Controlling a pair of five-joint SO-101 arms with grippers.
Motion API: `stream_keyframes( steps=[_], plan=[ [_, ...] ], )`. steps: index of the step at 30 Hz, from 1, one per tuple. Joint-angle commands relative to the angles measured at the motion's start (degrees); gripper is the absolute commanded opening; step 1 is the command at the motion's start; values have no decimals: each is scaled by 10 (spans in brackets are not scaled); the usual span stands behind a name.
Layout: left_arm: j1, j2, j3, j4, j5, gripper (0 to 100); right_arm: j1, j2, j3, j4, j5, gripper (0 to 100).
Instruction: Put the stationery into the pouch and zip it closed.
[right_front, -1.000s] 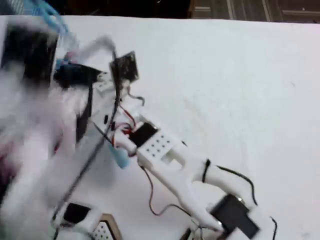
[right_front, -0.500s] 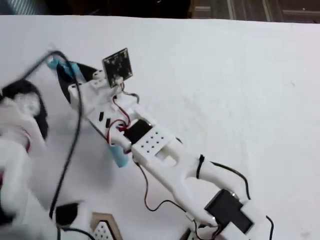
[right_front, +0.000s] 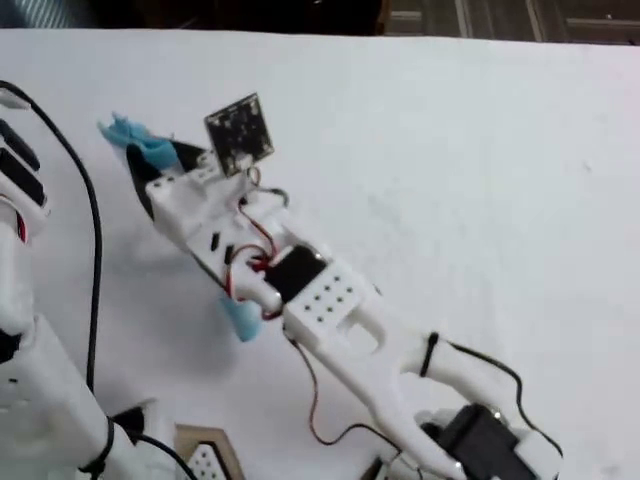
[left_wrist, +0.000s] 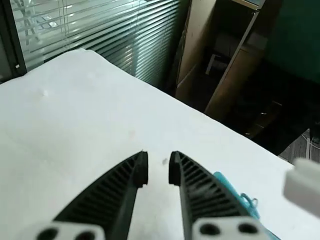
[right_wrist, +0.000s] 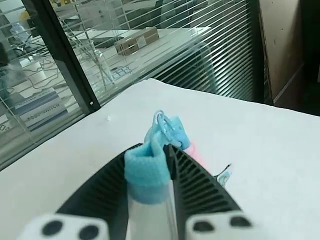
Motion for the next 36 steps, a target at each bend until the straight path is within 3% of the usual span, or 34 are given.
stream_keyframes(
  steps=[1,10,15,23,30,36],
  plan=[
    [-4,-3,45,-27,9,122,26,-49,64,37,17,18],
    [97,90,73,-4,10,151,51,-218,150,112,32,18],
    [156,113,-12,40,29,151,47,-291,221,134,52,18],
    [156,149,-157,138,29,151,9,-447,340,135,76,18],
    [164,200,-196,202,25,151,0,-538,367,192,76,18],
    [238,215,-281,266,-18,151,-15,-559,409,168,76,18]
  ],
)
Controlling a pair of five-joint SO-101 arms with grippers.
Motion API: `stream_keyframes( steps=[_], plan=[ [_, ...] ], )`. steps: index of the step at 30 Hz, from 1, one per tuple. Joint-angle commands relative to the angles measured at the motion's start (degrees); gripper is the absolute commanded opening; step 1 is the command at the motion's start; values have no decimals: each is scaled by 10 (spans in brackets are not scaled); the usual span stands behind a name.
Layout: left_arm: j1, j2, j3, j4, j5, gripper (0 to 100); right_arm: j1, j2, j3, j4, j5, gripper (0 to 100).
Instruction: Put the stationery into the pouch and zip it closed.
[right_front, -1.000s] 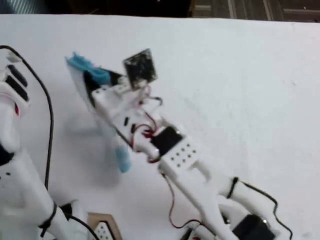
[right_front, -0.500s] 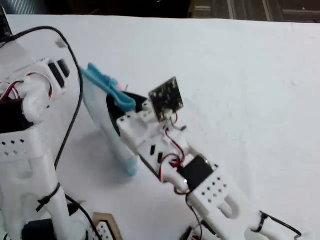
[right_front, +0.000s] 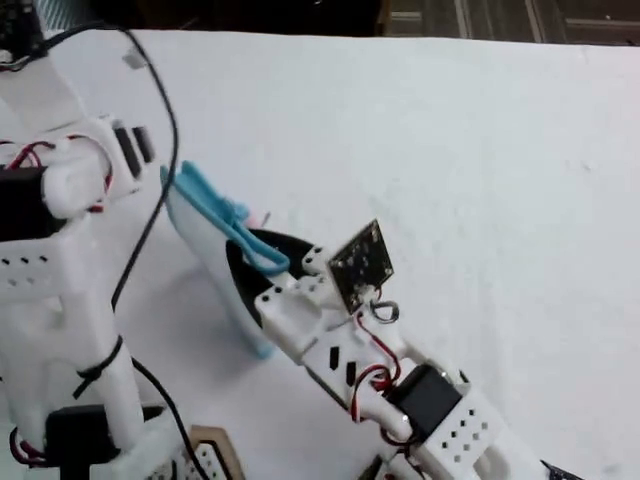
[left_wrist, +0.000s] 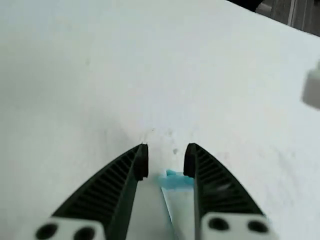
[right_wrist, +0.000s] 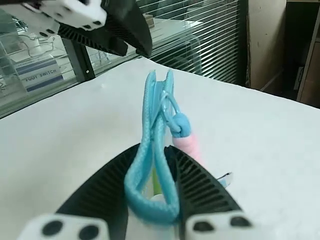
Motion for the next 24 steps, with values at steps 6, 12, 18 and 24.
stream_keyframes(
  steps=[6,12,18,24],
  plan=[
    [98,3,-126,28,-12,151,-3,0,44,-58,0,18],
    [120,-11,-73,40,-12,171,24,0,44,-61,1,18],
    [225,-19,-78,40,-12,174,25,0,47,-63,-11,18],
    [247,-24,-15,40,-13,169,34,0,91,-96,-13,18]
  ],
)
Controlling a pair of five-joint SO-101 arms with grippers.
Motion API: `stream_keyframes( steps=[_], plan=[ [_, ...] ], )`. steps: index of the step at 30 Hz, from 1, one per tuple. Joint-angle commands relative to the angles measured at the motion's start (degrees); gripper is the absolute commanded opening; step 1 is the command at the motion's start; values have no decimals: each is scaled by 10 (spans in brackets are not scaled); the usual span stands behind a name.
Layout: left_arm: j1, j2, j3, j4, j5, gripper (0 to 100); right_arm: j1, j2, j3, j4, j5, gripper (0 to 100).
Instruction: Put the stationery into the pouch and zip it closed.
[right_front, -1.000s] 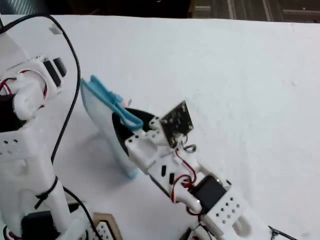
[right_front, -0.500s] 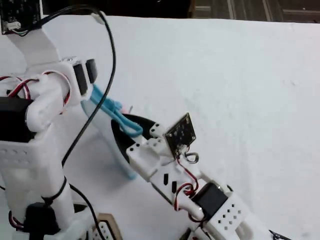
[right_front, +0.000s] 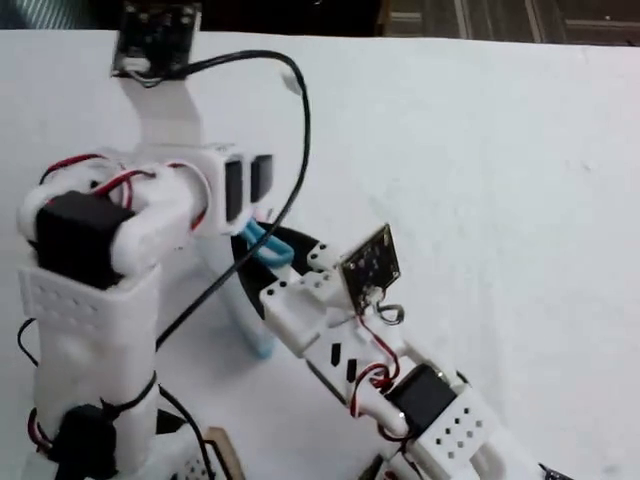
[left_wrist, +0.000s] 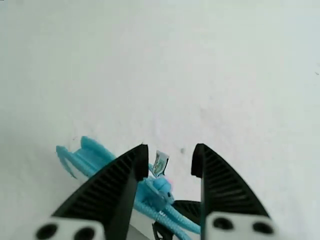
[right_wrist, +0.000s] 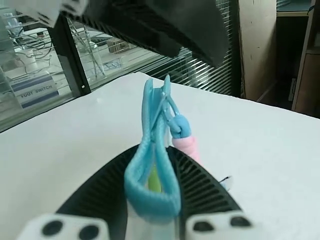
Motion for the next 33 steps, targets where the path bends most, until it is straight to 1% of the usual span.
stream_keyframes(
  steps=[1,4,12,17,23,25,27,28,33],
  plan=[
    [5,-16,27,11,-10,168,15,1,45,-20,-4,18],
    [11,-16,28,11,-20,146,29,1,47,-28,-2,18],
    [76,-16,31,11,-86,117,29,1,47,-31,-2,18],
    [116,-15,32,11,-112,103,30,1,48,-31,-2,18],
    [113,-16,51,11,-113,96,31,1,48,-31,-2,18],
    [113,-16,66,11,-120,68,31,1,48,-31,-2,18],
    [112,-16,71,11,-154,22,32,1,48,-31,-2,18],
    [102,-16,71,11,-157,22,32,1,48,-31,-2,18],
    [44,-17,65,11,-124,23,32,1,48,-31,-3,18]
  ],
)
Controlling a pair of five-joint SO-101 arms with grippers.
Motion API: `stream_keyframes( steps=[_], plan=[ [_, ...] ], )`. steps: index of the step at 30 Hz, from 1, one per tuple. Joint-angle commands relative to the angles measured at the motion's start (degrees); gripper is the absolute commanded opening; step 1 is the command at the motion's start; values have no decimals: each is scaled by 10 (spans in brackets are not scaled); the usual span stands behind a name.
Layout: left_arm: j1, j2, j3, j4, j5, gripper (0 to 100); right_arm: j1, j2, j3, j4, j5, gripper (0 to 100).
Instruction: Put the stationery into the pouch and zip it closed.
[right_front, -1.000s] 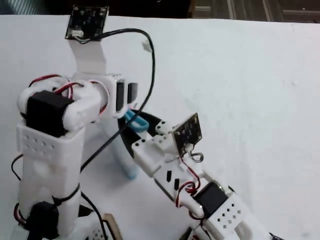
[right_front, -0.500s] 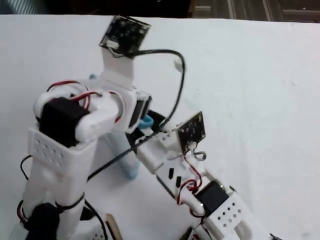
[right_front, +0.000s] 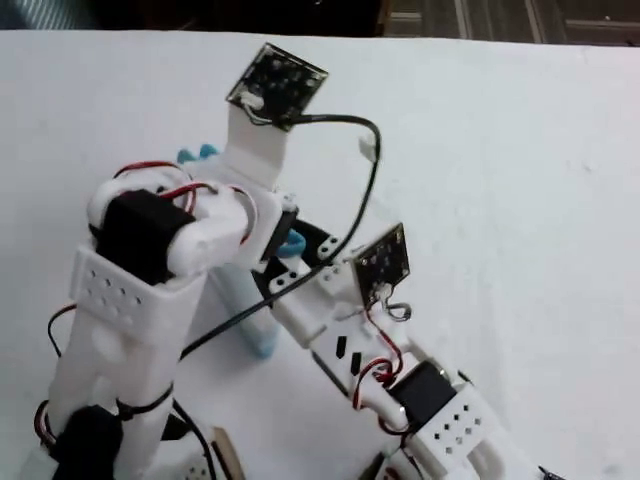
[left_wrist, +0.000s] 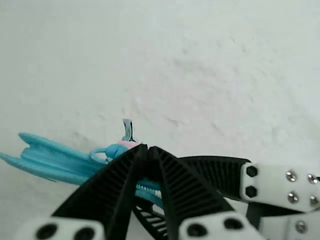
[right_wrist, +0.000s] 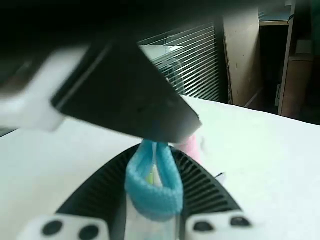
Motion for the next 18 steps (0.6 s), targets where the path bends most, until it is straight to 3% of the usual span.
stream_keyframes(
  steps=[1,18],
  plan=[
    [-44,-13,-13,11,21,23,6,3,26,2,-2,18],
    [-63,-98,6,11,15,23,9,145,-11,-59,-4,18]
  ],
)
